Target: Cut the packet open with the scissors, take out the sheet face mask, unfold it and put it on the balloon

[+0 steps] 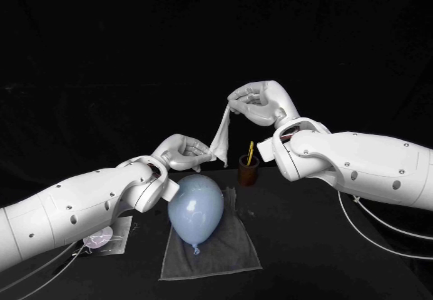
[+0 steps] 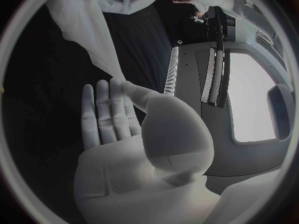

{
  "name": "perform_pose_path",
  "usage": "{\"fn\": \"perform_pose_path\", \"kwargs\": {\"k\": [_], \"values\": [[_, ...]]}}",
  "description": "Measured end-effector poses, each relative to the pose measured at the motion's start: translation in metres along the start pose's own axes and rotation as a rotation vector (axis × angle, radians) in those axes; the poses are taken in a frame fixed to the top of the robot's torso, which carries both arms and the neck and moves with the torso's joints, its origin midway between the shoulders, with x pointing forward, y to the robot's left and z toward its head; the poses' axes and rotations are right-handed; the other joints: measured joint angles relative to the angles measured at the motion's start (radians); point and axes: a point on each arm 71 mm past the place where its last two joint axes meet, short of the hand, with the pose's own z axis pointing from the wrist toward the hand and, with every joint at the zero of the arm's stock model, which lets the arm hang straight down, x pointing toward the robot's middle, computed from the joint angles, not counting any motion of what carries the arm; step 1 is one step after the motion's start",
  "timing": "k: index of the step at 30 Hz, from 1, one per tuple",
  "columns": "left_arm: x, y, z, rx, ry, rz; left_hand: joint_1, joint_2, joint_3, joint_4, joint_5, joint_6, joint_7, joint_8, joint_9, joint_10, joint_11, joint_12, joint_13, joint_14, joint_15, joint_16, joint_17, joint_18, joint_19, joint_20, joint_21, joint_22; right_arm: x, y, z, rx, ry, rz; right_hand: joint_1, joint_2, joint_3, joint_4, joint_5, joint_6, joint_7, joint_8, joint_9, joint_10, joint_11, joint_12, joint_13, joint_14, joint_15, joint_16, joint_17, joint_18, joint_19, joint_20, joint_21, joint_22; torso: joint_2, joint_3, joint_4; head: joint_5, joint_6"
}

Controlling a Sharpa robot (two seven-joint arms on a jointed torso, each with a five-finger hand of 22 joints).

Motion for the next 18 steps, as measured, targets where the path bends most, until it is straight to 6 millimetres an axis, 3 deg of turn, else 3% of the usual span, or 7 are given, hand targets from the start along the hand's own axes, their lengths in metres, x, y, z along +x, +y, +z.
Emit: {"fn": "perform_pose_path", "kwargs": {"k": [3,7,12,18], "values": [[-0.001,0.000,-0.001,0.004,-0.006,0.001,-0.010,0.000,0.007,-0.004,0.000,0.001,-0.001,0.000,0.000,0.005,-0.002,-0.001,0.000,0.000,0.000,0.000,0.000,0.000,-0.004,0.004,0.003,0.006,-0.005,-0.005,0.002,0.011,-0.008,-0.011,0.000,0.000,0.000,0.000,0.000,-0.001,0.001,0.000,0.000,0.000,0.000,0.000,0.001,0.000,0.000,0.004,-0.001,-0.004,0.000,0.000,0.000,0.001,0.000,-0.0001,-0.0003,-0.001,0.000],[-0.003,0.000,-0.002,0.010,-0.013,0.003,-0.017,0.003,0.016,-0.011,0.000,0.001,-0.001,0.002,0.000,0.005,-0.002,-0.003,0.002,0.000,0.000,0.000,0.000,-0.001,-0.007,0.000,0.007,0.009,-0.010,-0.011,0.004,0.026,-0.015,-0.022,0.000,0.000,0.000,0.000,0.000,-0.001,0.001,0.000,0.000,0.000,0.000,0.000,0.001,0.000,0.000,0.004,-0.002,0.009,0.000,0.000,0.000,0.001,0.000,-0.0001,-0.0001,-0.002,0.000],[-0.005,-0.001,-0.004,0.024,-0.022,0.005,-0.026,0.005,0.025,-0.014,0.000,0.001,0.000,0.008,0.000,0.005,-0.002,-0.003,0.007,0.000,0.000,0.000,0.000,-0.001,-0.007,0.000,0.012,0.013,-0.012,-0.015,0.005,0.040,-0.010,-0.029,-0.001,-0.001,0.000,0.000,0.000,-0.002,0.002,0.000,0.000,0.001,0.001,0.000,0.001,0.000,0.000,0.004,-0.002,0.010,0.000,0.000,0.000,0.001,0.000,0.0000,-0.0001,-0.003,0.000],[-0.008,-0.003,-0.007,0.042,-0.032,0.004,-0.047,-0.005,0.061,-0.036,-0.005,0.001,0.000,0.014,0.000,0.005,-0.002,-0.003,0.016,0.002,0.002,-0.005,0.000,-0.002,-0.022,0.000,0.030,0.026,-0.012,-0.020,0.005,0.061,0.032,-0.036,-0.001,-0.001,0.000,0.000,-0.001,0.001,-0.001,0.000,0.000,0.002,0.002,0.000,0.001,0.000,0.000,0.004,-0.002,0.009,0.000,0.000,0.000,0.001,0.000,-0.0002,0.0003,-0.001,0.000]]}}
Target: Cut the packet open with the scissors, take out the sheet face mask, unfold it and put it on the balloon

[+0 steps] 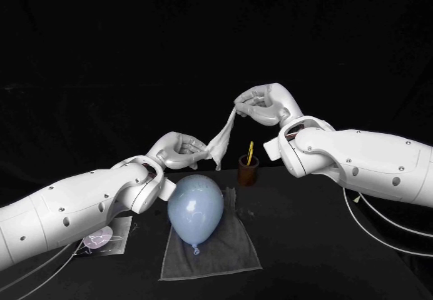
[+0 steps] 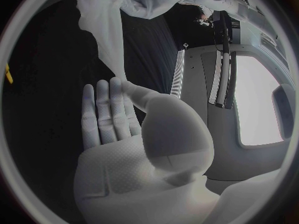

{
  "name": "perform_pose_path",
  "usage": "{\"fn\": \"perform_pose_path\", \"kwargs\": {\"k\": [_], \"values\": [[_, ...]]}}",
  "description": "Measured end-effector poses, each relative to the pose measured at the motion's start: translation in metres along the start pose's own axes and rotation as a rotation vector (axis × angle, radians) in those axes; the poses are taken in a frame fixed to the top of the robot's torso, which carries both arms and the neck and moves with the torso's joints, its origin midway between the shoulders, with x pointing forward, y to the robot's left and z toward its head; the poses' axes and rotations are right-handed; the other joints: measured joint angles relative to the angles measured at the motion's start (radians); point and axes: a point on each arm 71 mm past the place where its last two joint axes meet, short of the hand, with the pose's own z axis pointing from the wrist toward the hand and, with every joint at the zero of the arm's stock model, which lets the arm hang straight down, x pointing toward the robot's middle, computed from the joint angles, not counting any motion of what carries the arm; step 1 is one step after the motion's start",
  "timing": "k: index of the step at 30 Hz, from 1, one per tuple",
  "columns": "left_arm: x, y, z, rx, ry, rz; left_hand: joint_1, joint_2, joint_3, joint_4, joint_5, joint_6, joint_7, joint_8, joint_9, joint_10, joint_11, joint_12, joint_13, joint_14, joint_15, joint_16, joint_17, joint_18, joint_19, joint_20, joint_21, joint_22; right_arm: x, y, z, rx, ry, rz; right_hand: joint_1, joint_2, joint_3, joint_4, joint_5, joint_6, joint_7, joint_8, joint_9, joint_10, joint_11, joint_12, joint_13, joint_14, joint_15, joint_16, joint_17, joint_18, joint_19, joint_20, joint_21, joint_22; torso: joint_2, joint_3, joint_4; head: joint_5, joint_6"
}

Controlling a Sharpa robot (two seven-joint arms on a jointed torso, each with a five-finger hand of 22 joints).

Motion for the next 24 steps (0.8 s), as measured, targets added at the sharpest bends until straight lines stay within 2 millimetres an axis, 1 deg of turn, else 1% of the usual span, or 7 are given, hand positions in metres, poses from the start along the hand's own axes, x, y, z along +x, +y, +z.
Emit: {"fn": "perform_pose_path", "kwargs": {"k": [3,5,7,9,14,18,24], "values": [[-0.005,-0.002,-0.001,0.009,-0.011,0.001,-0.016,-0.008,0.030,-0.017,0.003,0.000,0.000,0.000,0.000,0.000,0.000,0.000,0.007,0.000,0.000,0.000,0.001,-0.003,-0.007,0.000,0.015,0.010,0.001,-0.004,-0.001,0.014,0.033,-0.008,0.000,0.000,0.000,0.000,0.000,0.000,0.000,0.000,0.000,0.000,0.000,0.000,0.000,0.000,0.000,0.000,0.000,0.000,0.000,0.000,0.000,0.000,0.000,-0.0002,0.0001,0.002,0.000],[-0.011,-0.006,-0.001,0.016,-0.023,0.005,-0.025,-0.009,0.042,-0.026,0.004,0.000,0.000,0.000,0.000,0.002,-0.002,0.000,0.008,0.000,0.000,0.000,0.001,-0.007,-0.009,-0.002,0.022,0.015,0.002,-0.008,-0.003,0.025,0.052,-0.014,-0.002,-0.002,0.000,0.000,0.000,0.000,0.000,0.000,0.000,0.000,0.000,0.000,0.000,0.000,0.000,0.000,0.000,0.000,0.000,0.000,0.000,0.000,0.000,-0.0002,0.0001,0.003,0.001],[-0.020,-0.012,0.001,0.029,-0.040,0.015,-0.029,-0.008,0.054,-0.038,0.004,0.000,0.000,0.000,0.000,0.003,-0.003,0.000,0.013,0.001,0.000,-0.004,0.001,-0.005,-0.009,-0.002,0.027,0.020,0.003,-0.014,-0.005,0.041,0.073,-0.022,-0.002,-0.002,0.000,0.000,0.000,0.000,0.000,0.000,0.000,0.000,0.000,0.000,0.000,0.000,0.000,0.000,0.000,0.000,0.000,0.000,0.000,0.000,-0.001,-0.0001,0.0001,0.003,0.002],[-0.030,-0.019,0.004,0.039,-0.057,0.025,-0.035,-0.014,0.064,-0.043,0.004,0.000,0.000,0.000,0.000,0.003,-0.003,-0.001,0.016,0.005,-0.001,-0.004,0.001,0.003,-0.012,0.001,0.032,0.023,0.004,-0.019,-0.007,0.055,0.089,-0.028,-0.002,-0.002,0.000,0.000,0.000,0.000,0.000,0.000,0.000,0.000,0.000,0.000,0.000,0.000,0.000,0.000,0.000,0.000,0.000,0.000,0.000,0.000,-0.001,0.0000,-0.0001,0.004,0.003],[-0.057,-0.036,0.012,0.059,-0.102,0.063,-0.048,-0.014,0.082,-0.060,0.004,0.000,0.000,0.000,0.001,0.003,-0.003,-0.003,0.021,0.005,-0.002,-0.004,0.001,0.004,-0.016,-0.002,0.043,0.031,0.006,-0.030,-0.012,0.084,0.118,-0.042,-0.002,-0.002,0.000,0.000,0.000,0.000,0.000,0.000,0.000,0.000,0.000,0.000,0.001,0.000,0.000,0.000,0.000,0.000,0.000,0.000,0.000,0.001,-0.001,0.0005,-0.0003,0.007,0.005],[-0.073,-0.045,0.017,0.062,-0.121,0.102,-0.049,-0.015,0.082,-0.060,0.004,0.000,0.000,0.000,0.002,0.003,-0.003,0.001,0.023,0.006,-0.002,-0.004,0.003,0.004,-0.016,-0.002,0.048,0.033,0.004,-0.036,-0.013,0.094,0.120,-0.056,-0.002,-0.002,0.000,0.000,-0.002,0.000,0.000,0.000,0.000,0.000,0.000,0.000,0.001,0.000,0.000,0.000,0.000,0.000,0.000,0.000,0.000,0.001,-0.001,0.0010,-0.0004,0.007,0.005],[-0.085,-0.052,0.021,0.054,-0.116,0.169,-0.058,-0.013,0.082,-0.060,0.004,0.000,-0.001,0.000,0.002,0.003,-0.003,0.001,0.027,0.006,-0.001,-0.004,0.004,0.003,-0.016,-0.002,0.054,0.037,-0.002,-0.045,-0.011,0.107,0.106,-0.078,-0.001,-0.001,0.000,0.000,0.000,0.000,0.000,0.000,0.000,-0.002,-0.002,0.000,0.001,0.000,0.000,0.000,-0.001,-0.001,0.000,0.000,0.000,0.001,-0.001,0.0009,-0.0004,0.007,0.009]]}}
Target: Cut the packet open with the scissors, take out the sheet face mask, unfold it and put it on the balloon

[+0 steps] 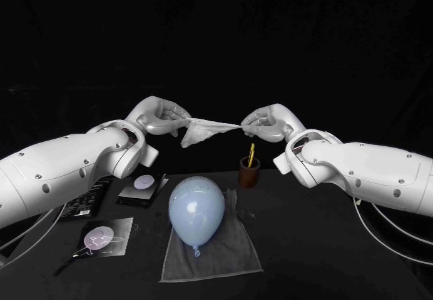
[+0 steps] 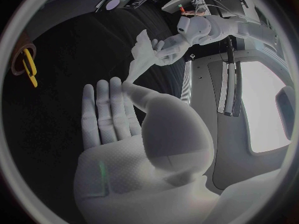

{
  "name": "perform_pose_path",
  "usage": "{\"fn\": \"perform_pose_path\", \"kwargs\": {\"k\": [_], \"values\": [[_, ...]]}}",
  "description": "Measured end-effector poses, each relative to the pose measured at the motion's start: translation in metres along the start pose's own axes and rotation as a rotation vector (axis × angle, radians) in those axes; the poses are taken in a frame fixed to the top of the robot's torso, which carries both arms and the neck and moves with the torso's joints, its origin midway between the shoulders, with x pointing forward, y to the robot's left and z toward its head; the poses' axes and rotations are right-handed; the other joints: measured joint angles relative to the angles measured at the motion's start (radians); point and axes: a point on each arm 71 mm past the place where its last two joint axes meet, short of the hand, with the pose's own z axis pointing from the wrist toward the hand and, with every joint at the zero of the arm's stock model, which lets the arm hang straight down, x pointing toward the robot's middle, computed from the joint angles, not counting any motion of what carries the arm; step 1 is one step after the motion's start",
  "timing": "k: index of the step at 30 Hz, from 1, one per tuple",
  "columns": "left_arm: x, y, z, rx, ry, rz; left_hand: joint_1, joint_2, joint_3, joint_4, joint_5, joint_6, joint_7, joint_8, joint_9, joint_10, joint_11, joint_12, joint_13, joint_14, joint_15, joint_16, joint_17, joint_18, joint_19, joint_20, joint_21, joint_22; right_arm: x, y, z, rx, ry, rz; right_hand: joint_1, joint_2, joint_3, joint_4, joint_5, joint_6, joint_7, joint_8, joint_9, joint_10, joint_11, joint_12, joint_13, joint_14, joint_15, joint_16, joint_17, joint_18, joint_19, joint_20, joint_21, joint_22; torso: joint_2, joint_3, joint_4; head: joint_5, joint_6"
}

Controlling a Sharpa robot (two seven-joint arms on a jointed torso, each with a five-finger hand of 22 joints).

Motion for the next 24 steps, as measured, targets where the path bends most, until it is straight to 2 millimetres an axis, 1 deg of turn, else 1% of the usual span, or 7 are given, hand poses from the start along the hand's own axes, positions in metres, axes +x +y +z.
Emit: {"fn": "perform_pose_path", "kwargs": {"k": [4,7,9,12,17,19,24], "values": [[-0.002,-0.003,0.002,0.002,0.020,0.043,-0.005,-0.005,0.012,-0.012,0.000,0.000,0.000,0.000,0.000,0.000,0.000,0.000,0.000,0.002,0.001,0.000,0.000,0.000,0.000,0.000,0.000,0.001,-0.003,-0.005,0.002,0.007,-0.011,-0.012,0.000,0.000,0.000,0.000,0.000,0.000,0.000,0.000,0.000,0.000,0.000,0.004,0.000,0.000,0.000,0.000,0.000,-0.001,0.000,0.000,0.000,0.000,0.000,-0.0004,-0.0001,0.000,0.002],[-0.002,-0.006,0.004,0.005,0.036,0.070,-0.007,-0.007,0.012,-0.012,-0.001,0.000,0.000,0.000,0.000,0.000,0.000,0.000,0.001,0.005,-0.002,0.000,0.000,-0.001,0.000,0.000,0.000,0.001,-0.004,-0.007,0.004,0.009,-0.018,-0.020,0.000,0.000,0.000,0.000,0.000,-0.001,0.001,0.000,0.000,0.000,0.000,0.004,0.001,0.000,0.000,0.000,0.000,-0.002,0.000,0.000,0.000,0.000,0.000,-0.0009,0.0001,0.001,0.003],[-0.002,-0.007,0.005,0.005,0.046,0.083,-0.008,-0.008,0.012,-0.012,-0.001,0.000,0.000,0.000,0.000,0.000,0.000,0.000,0.001,0.005,-0.002,0.000,0.000,-0.001,0.000,0.000,0.001,0.002,-0.005,-0.009,0.006,0.009,-0.021,-0.025,0.001,0.001,-0.001,0.000,0.000,-0.001,0.001,0.000,0.000,0.000,0.000,0.004,0.001,0.000,0.000,0.000,0.000,-0.006,0.000,0.000,0.000,0.000,0.001,-0.0010,0.0001,0.001,0.003],[-0.001,-0.007,0.005,0.003,0.062,0.097,-0.011,-0.007,0.012,-0.012,-0.001,0.000,0.000,0.000,0.000,0.000,0.000,0.000,0.002,0.006,-0.002,0.000,0.001,-0.001,0.000,0.000,0.005,0.003,-0.005,-0.010,0.008,0.010,-0.026,-0.032,0.001,0.001,-0.001,-0.001,0.000,-0.001,0.001,0.000,0.000,0.000,0.000,0.004,0.001,0.000,0.000,0.000,-0.001,-0.007,0.000,0.000,0.000,0.000,0.001,-0.0010,0.0000,0.003,0.004],[0.004,-0.010,0.005,-0.001,0.101,0.115,-0.017,-0.007,0.012,-0.012,-0.001,-0.001,-0.001,-0.001,0.000,0.000,0.000,0.000,0.003,0.006,-0.002,0.000,0.001,-0.002,0.000,0.000,0.005,0.004,-0.003,-0.010,0.012,0.007,-0.029,-0.040,0.001,0.001,0.003,0.003,0.000,-0.002,0.002,0.000,0.000,0.000,0.000,0.004,0.001,0.000,0.000,0.000,-0.002,-0.007,0.000,0.000,0.000,0.001,0.001,-0.0006,0.0010,0.005,0.004],[0.007,-0.011,0.005,0.000,0.118,0.119,-0.020,-0.007,0.012,-0.012,-0.001,-0.001,-0.001,-0.001,0.000,0.000,0.000,0.000,0.003,0.006,-0.002,0.000,0.001,-0.002,0.000,0.000,0.005,0.004,-0.001,-0.009,0.013,0.005,-0.027,-0.040,0.002,0.002,0.003,0.003,0.000,-0.003,0.003,0.000,0.000,-0.004,0.003,0.004,0.001,0.000,0.000,0.000,-0.002,-0.007,0.000,0.000,0.004,0.001,0.001,-0.0004,0.0012,0.005,0.004],[0.014,-0.014,0.005,0.000,0.151,0.122,-0.021,-0.007,0.012,-0.012,-0.001,0.001,0.001,-0.003,0.001,0.000,0.000,0.000,0.004,0.007,-0.001,0.000,0.002,-0.003,0.000,0.000,0.005,0.004,0.003,-0.007,0.015,-0.002,-0.021,-0.040,0.003,0.003,0.003,0.003,0.000,-0.003,0.003,0.000,0.000,-0.003,0.003,0.004,0.001,0.000,0.000,0.000,-0.003,-0.007,0.000,0.000,0.004,0.001,0.001,-0.0004,0.0007,0.004,0.005]]}}
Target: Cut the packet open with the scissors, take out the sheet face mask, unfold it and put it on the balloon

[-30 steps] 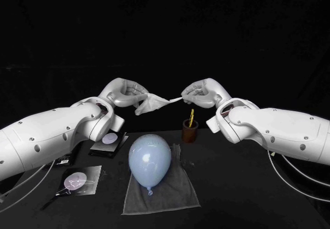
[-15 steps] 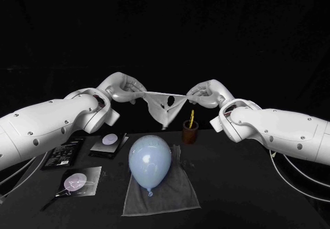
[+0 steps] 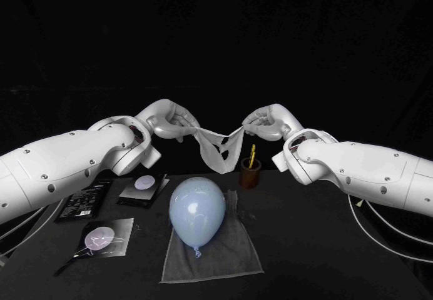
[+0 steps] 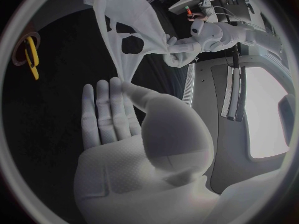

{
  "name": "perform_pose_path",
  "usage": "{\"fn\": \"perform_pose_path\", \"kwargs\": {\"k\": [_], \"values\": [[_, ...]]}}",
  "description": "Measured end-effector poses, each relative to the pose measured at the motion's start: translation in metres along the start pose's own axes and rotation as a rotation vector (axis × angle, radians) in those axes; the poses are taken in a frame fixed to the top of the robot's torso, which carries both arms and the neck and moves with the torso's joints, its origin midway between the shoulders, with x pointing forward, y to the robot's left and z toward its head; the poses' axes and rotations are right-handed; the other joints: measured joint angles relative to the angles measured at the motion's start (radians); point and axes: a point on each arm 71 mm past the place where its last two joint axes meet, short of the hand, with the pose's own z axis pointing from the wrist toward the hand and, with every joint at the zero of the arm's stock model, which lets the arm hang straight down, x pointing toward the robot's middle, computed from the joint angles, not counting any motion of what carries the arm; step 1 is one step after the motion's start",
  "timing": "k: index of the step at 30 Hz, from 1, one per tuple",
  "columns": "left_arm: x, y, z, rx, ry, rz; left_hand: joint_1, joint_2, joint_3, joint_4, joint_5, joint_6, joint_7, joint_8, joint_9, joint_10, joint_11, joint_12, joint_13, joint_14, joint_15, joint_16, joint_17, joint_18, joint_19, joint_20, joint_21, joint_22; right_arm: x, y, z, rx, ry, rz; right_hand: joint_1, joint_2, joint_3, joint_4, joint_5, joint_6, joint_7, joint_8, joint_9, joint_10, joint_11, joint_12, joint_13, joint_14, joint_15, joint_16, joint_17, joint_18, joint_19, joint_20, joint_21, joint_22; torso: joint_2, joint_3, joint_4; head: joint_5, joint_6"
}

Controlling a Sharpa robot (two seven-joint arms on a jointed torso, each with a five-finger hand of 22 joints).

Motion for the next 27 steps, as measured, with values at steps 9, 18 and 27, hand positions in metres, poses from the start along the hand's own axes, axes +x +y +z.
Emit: {"fn": "perform_pose_path", "kwargs": {"k": [9,18,27], "values": [[-0.003,0.004,0.000,-0.023,-0.009,-0.028,-0.001,0.002,0.003,-0.003,0.001,-0.003,0.005,-0.004,0.014,0.000,0.000,0.004,0.003,0.000,0.000,0.001,0.001,-0.001,-0.003,0.004,0.004,0.001,0.000,-0.002,0.001,0.001,0.016,-0.005,0.001,0.001,0.002,0.002,-0.001,-0.002,0.002,0.000,0.000,-0.003,0.004,0.000,0.000,-0.004,0.004,0.000,-0.003,0.000,0.000,0.000,0.000,0.001,0.000,-0.0005,-0.0012,-0.005,0.002],[-0.012,0.006,-0.001,-0.034,-0.053,-0.093,-0.007,0.008,0.002,-0.003,0.001,-0.005,0.006,-0.007,0.015,0.000,0.000,0.004,0.004,0.000,0.000,0.004,0.001,0.001,-0.003,0.004,0.004,0.001,0.002,-0.002,0.001,-0.005,0.046,-0.014,0.001,0.001,0.003,0.003,-0.003,-0.004,0.003,0.000,0.000,-0.003,0.004,0.000,0.000,-0.004,0.004,0.000,-0.005,-0.001,-0.004,0.004,0.000,0.001,0.000,-0.0006,-0.0010,-0.011,-0.005],[-0.026,-0.008,0.002,0.005,-0.107,-0.138,-0.007,0.008,0.005,-0.006,0.001,-0.007,0.008,-0.004,0.015,-0.001,0.001,0.003,0.006,0.001,0.002,0.004,0.003,0.003,-0.003,0.004,0.004,0.003,0.001,-0.001,0.002,-0.019,0.041,-0.023,0.001,0.001,0.003,0.003,0.001,-0.008,0.004,0.005,0.000,-0.005,0.002,0.000,0.000,-0.004,0.004,0.000,-0.005,-0.001,-0.004,0.004,0.000,0.002,0.000,-0.0006,-0.0007,-0.012,-0.008]]}}
